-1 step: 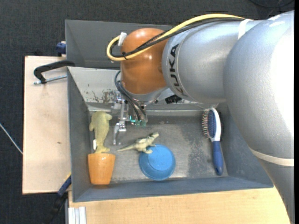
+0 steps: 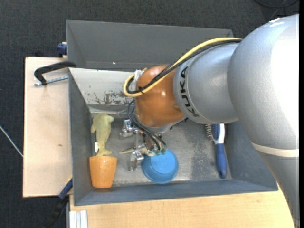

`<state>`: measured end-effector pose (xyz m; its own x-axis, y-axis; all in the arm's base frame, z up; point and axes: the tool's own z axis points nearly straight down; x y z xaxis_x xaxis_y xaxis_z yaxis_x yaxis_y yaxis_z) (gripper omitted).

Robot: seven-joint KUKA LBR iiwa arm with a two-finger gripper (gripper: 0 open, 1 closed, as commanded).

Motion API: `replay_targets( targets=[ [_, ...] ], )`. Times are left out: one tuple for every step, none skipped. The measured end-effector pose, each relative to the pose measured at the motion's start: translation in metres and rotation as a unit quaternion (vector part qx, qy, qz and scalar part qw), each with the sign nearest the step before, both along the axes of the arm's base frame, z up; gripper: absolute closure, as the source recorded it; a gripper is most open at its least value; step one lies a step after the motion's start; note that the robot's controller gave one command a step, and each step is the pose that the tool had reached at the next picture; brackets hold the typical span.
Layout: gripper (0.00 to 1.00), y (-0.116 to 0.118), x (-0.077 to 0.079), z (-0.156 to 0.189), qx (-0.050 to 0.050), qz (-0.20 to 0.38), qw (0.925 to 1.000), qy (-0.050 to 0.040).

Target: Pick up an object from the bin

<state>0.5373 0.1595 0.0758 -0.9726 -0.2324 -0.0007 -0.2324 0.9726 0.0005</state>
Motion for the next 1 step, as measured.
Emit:
replay_targets(
  targets=[
    [0.0, -0.066, 0.0117, 0.0004, 0.001, 0.04, 0.9992, -0.0027]
  ],
)
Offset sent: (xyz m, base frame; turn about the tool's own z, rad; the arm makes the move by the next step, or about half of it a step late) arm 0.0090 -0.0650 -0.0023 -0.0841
